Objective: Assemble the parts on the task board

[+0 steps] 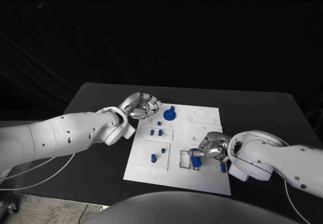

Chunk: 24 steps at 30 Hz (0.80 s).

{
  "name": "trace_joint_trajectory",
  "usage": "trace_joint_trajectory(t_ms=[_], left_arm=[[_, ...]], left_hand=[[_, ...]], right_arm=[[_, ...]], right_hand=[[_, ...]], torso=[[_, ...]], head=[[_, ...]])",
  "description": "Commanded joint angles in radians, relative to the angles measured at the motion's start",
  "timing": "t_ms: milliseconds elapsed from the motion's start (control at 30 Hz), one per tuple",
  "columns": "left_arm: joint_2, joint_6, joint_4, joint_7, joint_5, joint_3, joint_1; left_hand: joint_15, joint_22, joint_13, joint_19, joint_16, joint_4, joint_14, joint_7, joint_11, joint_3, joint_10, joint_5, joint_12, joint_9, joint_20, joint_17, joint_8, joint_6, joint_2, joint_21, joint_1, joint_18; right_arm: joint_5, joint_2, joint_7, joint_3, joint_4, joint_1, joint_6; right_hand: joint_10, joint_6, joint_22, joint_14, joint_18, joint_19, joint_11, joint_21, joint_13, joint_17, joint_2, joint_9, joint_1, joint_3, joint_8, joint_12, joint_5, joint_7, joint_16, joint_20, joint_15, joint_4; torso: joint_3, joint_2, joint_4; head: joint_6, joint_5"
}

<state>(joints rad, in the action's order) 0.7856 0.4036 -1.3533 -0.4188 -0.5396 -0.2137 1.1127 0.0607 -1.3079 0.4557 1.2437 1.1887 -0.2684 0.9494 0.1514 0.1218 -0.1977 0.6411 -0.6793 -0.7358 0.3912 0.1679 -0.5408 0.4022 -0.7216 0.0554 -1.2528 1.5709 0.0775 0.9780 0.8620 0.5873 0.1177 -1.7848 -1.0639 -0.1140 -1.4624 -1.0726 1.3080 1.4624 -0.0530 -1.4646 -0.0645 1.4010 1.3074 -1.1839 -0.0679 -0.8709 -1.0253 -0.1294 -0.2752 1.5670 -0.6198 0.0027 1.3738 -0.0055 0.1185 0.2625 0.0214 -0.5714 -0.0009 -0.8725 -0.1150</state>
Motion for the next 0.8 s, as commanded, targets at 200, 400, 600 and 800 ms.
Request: trace_joint_trajectory(t_ms=[200,400,600,800], left_arm=[[-0.002,-0.014,-0.002,-0.004,-0.001,0.001,0.000],[-0.003,-0.015,-0.001,-0.003,-0.001,0.001,0.000],[-0.004,-0.017,0.000,-0.003,-0.001,0.001,0.000],[-0.004,-0.018,0.000,-0.003,-0.001,0.001,0.000]], left_hand=[[0.000,-0.144,-0.001,-0.006,-0.003,-0.005,-0.004,0.008,0.007,-0.002,0.000,0.000,-0.005,-0.002,-0.001,0.001,0.007,0.002,0.001,0.005,0.010,0.011],[0.000,-0.144,-0.001,-0.006,-0.003,-0.005,-0.004,0.008,0.007,-0.002,0.000,0.000,-0.005,-0.002,-0.001,0.001,0.007,0.002,0.001,0.005,0.010,0.011],[0.000,-0.144,-0.001,-0.006,-0.003,-0.005,-0.004,0.008,0.007,-0.002,0.000,0.000,-0.005,-0.002,-0.001,0.001,0.007,0.002,0.001,0.005,0.010,0.011],[0.000,-0.144,-0.001,-0.006,-0.003,-0.005,-0.004,0.008,0.007,-0.002,0.000,0.000,-0.005,-0.002,-0.001,0.001,0.007,0.002,0.001,0.005,0.010,0.011]], right_arm=[[-0.020,-0.029,0.005,0.000,0.025,0.006,0.010],[-0.020,-0.039,0.010,0.000,0.031,0.009,0.018],[-0.019,-0.049,0.021,0.000,0.035,0.010,0.041],[-0.018,-0.054,0.030,0.000,0.038,0.013,0.057]], right_hand=[[-0.108,0.016,0.203,0.044,0.009,-0.045,0.002,-0.016,0.263,0.020,0.009,-0.026,0.043,-0.154,0.010,0.004,0.109,0.008,-0.014,-0.003,0.001,-0.141],[-0.108,0.015,0.203,0.044,0.009,-0.045,0.003,-0.018,0.263,0.024,0.014,-0.028,0.055,-0.146,0.015,0.004,0.155,0.009,-0.016,-0.001,0.000,-0.132],[-0.108,0.015,0.201,0.044,0.008,-0.043,0.006,-0.024,0.263,0.031,0.018,-0.028,0.072,-0.131,0.022,0.004,0.213,0.012,-0.020,0.000,-0.002,-0.118],[-0.108,0.013,0.200,0.043,0.007,-0.042,0.007,-0.028,0.263,0.037,0.020,-0.027,0.085,-0.114,0.029,0.004,0.277,0.014,-0.023,0.002,-0.003,-0.107]], torso=[[0.0004,-0.001,-0.0003],[0.0005,0.000,-0.0009],[0.0005,0.000,-0.0008],[0.0005,0.000,-0.0003]], head=[[0.000,-0.001],[0.000,0.000],[0.000,0.000],[0.000,0.000]])
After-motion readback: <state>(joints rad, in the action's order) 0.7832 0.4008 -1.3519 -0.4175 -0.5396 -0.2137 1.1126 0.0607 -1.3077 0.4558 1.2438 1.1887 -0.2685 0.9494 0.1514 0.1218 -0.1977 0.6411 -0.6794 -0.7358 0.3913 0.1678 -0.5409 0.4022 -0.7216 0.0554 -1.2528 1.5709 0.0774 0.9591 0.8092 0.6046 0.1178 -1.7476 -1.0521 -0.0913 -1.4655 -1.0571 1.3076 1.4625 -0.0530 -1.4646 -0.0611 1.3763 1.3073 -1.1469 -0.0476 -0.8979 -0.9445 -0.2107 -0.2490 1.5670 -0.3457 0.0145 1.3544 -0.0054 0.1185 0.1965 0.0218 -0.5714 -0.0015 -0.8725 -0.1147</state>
